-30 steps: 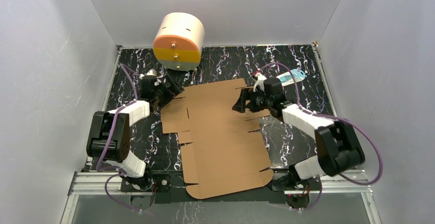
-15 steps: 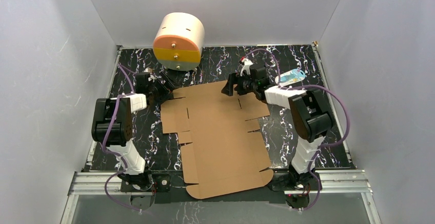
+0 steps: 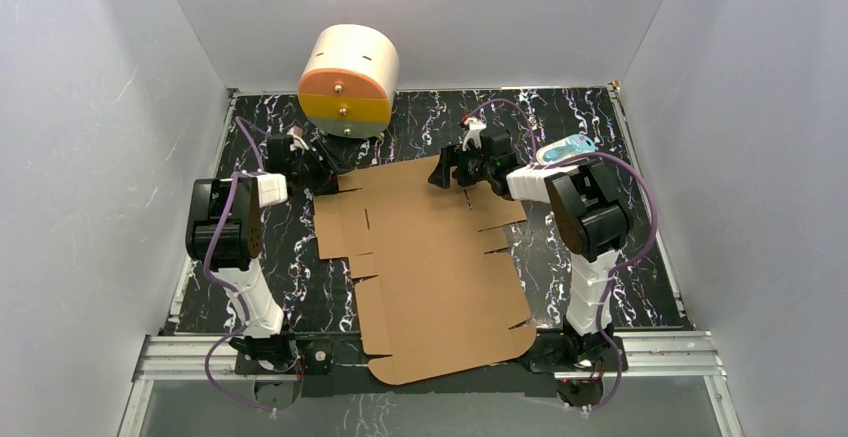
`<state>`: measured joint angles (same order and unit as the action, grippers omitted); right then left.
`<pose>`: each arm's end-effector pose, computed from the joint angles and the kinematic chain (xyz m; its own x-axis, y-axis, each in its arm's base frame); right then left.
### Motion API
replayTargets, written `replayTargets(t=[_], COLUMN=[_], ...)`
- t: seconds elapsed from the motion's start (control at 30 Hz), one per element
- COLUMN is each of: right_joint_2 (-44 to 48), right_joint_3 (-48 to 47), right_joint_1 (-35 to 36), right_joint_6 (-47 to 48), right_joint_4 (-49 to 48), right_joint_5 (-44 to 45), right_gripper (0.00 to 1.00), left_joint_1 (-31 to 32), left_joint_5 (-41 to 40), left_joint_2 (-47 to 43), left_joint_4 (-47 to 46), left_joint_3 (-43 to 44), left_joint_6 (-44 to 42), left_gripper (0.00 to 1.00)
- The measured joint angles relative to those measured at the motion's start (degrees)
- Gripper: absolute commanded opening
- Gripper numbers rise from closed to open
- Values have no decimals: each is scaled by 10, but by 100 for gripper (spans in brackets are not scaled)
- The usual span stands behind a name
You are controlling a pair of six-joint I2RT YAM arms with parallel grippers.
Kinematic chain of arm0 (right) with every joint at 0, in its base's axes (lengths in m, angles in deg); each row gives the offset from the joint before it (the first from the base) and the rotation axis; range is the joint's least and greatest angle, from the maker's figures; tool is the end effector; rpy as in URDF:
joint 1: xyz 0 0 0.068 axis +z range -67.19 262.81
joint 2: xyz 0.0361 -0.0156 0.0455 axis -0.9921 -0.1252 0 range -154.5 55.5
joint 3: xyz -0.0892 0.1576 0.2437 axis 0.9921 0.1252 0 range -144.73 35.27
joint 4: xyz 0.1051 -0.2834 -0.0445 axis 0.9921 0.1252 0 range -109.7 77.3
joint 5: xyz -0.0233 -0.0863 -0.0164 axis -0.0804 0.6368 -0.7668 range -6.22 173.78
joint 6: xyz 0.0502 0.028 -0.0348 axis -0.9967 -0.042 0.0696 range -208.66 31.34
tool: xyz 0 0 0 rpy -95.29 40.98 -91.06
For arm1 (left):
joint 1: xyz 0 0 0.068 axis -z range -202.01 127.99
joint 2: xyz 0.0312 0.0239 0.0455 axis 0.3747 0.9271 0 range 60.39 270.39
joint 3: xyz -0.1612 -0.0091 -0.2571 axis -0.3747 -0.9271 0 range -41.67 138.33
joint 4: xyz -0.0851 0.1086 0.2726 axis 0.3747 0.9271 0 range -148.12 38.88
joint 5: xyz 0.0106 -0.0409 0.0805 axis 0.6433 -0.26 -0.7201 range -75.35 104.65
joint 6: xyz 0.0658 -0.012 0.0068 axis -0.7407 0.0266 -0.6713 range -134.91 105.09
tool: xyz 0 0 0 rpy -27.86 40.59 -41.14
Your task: Fold the paper box
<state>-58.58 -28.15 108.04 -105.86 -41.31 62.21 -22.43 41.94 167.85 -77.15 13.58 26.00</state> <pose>0.4260 0.2224 0.1360 -0.6227 0.0105 -0.7824 -0.5266 0.7340 0.4290 0.4366 -0.0215 0.1353 -0.6605 -0.5869 -0.4682 -0.0734 0.6711 -0.7377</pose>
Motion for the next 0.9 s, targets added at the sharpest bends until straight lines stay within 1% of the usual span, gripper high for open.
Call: replayTargets(t=[0.17, 0.3, 0.47, 0.6, 0.77, 0.9], right_joint_2=[-5, -5, -5, -5, -5, -5], right_joint_3=[1, 3, 4, 4, 4, 3], right_joint_1=[0, 1, 8, 15, 27, 37], right_joint_6=[5, 9, 12, 16, 24, 25], right_joint_4=[-18, -24, -26, -28, -28, -27], right_joint_5=[5, 14, 31, 47, 73, 100], right_gripper=[94, 94, 94, 94, 94, 94], left_joint_1=[-3, -1, 29, 55, 89, 123], left_joint_5=[-10, -17, -38, -81, -159, -238], left_joint_2=[0, 0, 0, -1, -2, 1], left_joint_4=[24, 46, 85, 132, 198, 252], left_joint_3=[6, 23, 43, 67, 109, 153], left_joint_6=[-11, -22, -36, -56, -86, -110], left_gripper=[30, 19, 14, 12, 10, 10])
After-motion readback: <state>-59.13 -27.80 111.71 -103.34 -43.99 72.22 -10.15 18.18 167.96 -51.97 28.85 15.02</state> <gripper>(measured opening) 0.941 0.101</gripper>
